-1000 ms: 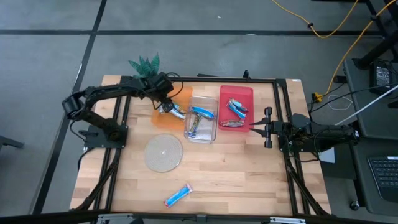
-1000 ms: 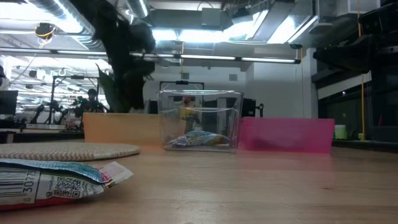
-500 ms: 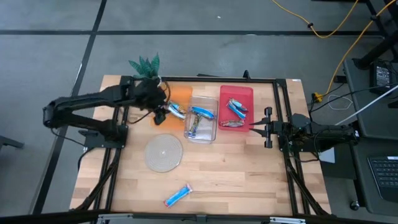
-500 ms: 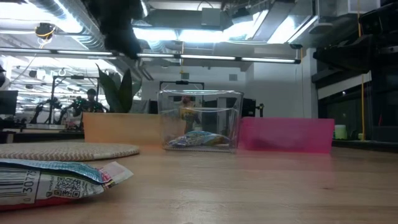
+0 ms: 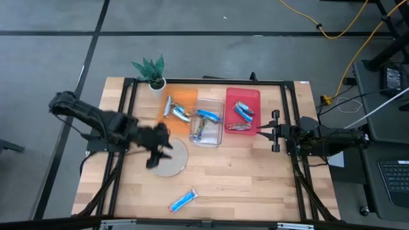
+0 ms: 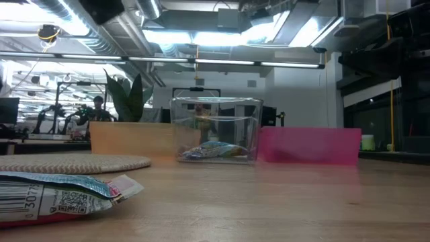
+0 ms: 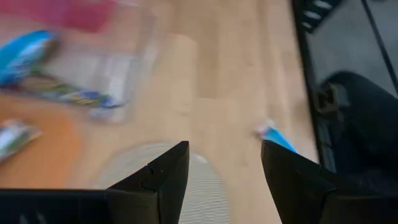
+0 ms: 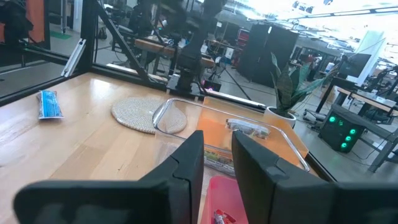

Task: Pick and place Granola Bars by type
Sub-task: Put the red granola bar into the red bin

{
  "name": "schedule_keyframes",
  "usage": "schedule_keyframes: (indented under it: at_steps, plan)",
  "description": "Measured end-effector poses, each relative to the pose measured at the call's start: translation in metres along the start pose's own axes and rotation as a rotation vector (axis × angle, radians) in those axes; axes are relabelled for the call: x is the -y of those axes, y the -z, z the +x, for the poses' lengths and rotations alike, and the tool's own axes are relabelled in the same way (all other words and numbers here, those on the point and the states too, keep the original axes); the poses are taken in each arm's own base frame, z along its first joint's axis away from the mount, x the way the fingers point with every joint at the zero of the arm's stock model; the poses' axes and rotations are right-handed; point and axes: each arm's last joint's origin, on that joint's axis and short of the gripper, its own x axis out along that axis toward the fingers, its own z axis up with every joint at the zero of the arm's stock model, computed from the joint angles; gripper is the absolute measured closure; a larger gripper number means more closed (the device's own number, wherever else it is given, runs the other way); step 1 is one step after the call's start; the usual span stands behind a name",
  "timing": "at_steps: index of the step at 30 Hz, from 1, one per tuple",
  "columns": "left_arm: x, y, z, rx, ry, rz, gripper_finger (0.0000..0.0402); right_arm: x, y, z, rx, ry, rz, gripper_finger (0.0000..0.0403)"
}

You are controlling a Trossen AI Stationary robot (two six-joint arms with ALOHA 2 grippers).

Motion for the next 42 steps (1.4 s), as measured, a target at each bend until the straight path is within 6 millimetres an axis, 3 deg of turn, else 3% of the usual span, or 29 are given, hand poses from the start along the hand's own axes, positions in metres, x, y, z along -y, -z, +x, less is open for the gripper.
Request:
schedule_keyframes:
  at_steps: [7,16,21,30,42]
  plan:
    - [0.063,0.018,0.033,0.035,0.063,0.151,0.0210,0.000,0.000,0.000,0.000,0.000,0.000,0.0315]
    - [0.101,0.044,0.091,-0.063,0.139,0.214,0.0210,0.000,0.000,0.000,0.001,0.000,0.000,0.0315]
    - [0.110,0.052,0.115,-0.099,0.203,0.199,0.0209,0.000,0.000,0.000,0.000,0.000,0.000,0.0315]
    - [0.112,0.062,0.137,-0.142,0.199,0.218,0.0207,0.000,0.000,0.000,0.000,0.000,0.000,0.0315]
    - [0.115,0.075,0.162,-0.204,0.240,0.215,0.0144,0.000,0.000,0.000,0.000,0.000,0.000,0.0315]
